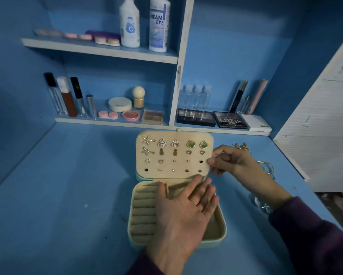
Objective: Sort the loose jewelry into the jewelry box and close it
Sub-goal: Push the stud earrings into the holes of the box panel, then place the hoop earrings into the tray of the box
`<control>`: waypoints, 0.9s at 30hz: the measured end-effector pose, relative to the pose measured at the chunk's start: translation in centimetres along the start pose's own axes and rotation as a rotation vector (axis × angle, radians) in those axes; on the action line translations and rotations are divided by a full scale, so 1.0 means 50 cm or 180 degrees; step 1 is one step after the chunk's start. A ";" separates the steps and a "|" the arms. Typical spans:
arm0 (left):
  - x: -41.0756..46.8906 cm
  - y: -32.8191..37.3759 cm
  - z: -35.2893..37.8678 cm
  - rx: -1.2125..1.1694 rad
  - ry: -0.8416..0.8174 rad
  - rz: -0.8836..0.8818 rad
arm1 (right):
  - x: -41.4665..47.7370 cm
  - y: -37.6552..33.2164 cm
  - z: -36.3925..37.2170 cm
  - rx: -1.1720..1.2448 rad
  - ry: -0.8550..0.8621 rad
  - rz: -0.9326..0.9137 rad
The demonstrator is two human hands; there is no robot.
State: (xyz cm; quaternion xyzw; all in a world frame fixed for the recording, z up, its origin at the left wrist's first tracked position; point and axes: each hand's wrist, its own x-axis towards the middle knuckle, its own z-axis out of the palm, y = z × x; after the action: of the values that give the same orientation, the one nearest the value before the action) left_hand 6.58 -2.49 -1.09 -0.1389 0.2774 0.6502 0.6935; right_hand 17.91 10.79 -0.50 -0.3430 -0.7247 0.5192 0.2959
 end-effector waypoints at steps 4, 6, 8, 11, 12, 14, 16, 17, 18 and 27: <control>-0.017 0.006 -0.002 0.0176 0.0009 0.0078 | 0.008 0.027 0.026 -0.0035 0.0509 0.0069; -0.033 0.027 0.002 0.0377 -0.0139 0.0231 | 0.010 0.036 0.039 -0.0144 0.0742 0.0080; -0.046 0.066 0.007 0.0712 -0.0270 0.0563 | 0.010 0.044 0.051 -0.0354 0.0936 0.0056; -0.051 0.135 0.009 0.1555 -0.0185 0.1626 | 0.007 0.050 0.065 -0.0719 0.1157 0.0026; -0.045 0.155 0.005 0.1950 -0.0057 0.2099 | 0.005 0.049 0.068 -0.0822 0.1239 0.0011; -0.020 0.190 -0.015 0.2768 0.0326 0.2935 | 0.002 0.047 0.074 -0.1058 0.1369 -0.0071; 0.016 0.216 -0.041 0.3600 0.0637 0.3359 | 0.000 0.048 0.078 -0.1206 0.1443 -0.0132; 0.034 0.225 -0.054 0.3962 0.0750 0.3425 | 0.000 0.049 0.078 -0.1218 0.1447 -0.0134; 0.051 0.230 -0.064 0.4221 0.0833 0.3435 | -0.001 0.052 0.079 -0.1217 0.1442 -0.0144; 0.078 0.235 -0.085 0.4690 0.0868 0.3422 | -0.003 0.060 0.092 -0.1153 0.1499 -0.0179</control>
State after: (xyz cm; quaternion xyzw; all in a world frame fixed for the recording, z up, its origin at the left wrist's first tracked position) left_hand -5.78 -0.24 -4.76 0.4098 0.7278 0.5220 0.1727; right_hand 14.97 8.84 -4.71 -0.4809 -0.7263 0.2791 0.4041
